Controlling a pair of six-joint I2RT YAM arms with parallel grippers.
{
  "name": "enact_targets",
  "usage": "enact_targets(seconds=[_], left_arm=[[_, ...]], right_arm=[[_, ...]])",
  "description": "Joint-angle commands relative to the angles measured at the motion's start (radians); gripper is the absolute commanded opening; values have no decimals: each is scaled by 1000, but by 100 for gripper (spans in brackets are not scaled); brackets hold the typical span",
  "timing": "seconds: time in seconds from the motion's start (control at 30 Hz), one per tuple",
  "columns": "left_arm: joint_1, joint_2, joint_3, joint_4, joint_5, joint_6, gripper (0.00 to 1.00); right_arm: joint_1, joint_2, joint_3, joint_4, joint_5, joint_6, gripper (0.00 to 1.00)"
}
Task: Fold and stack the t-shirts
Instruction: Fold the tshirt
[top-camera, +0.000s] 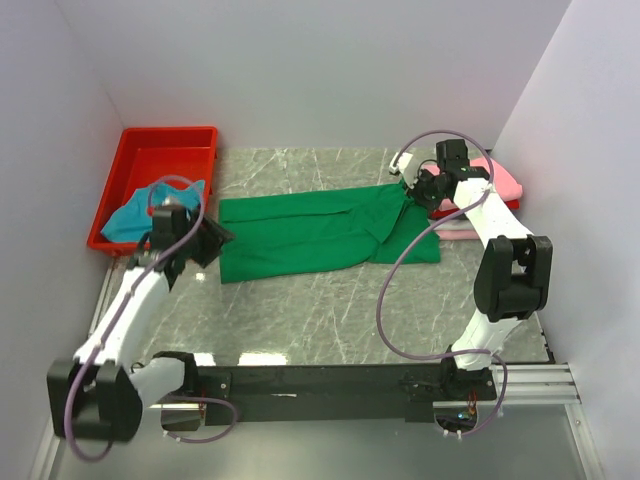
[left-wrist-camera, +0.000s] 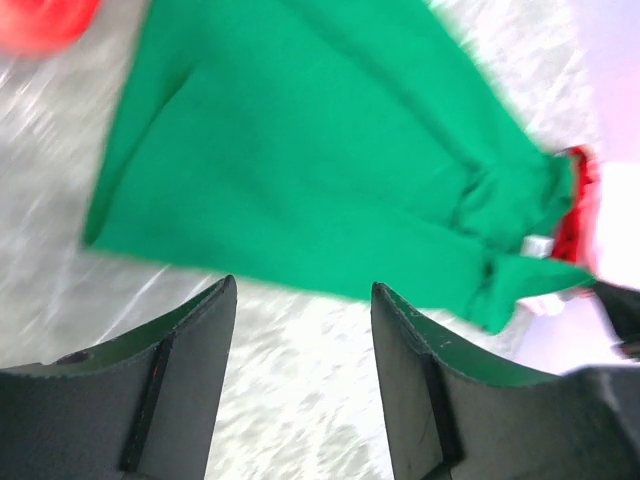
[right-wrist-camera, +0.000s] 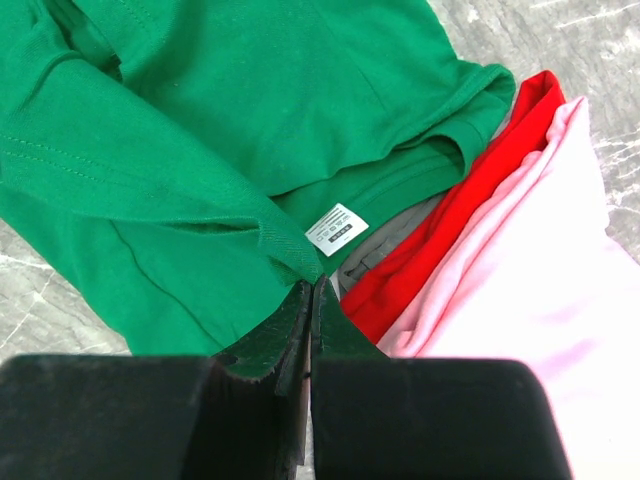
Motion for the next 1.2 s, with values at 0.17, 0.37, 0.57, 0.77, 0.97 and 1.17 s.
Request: enact_targets(seconds=[0.17,0.37,0.57,0.77,0.97,1.17], left_arm=[[2,-164,-275,-7,-85,80,62],[0,-119,-228,55,-198,135,59],[0,-26,-213,167,-157,220,49],[-12,97,-176,246,-134,286,46],[-57,189,-121,214,-203,320,44],[-96,246,-90,166,-304,310,38]], right_arm=[[12,3,52,6,-8,12,0],[15,0,50,8,-9,18,0],[18,8,53,11,-11,21,0],[21,11,50,12,-17,21,0],[21,9,41,17,-22,17,0],[21,2,35,17,-29,14,0]])
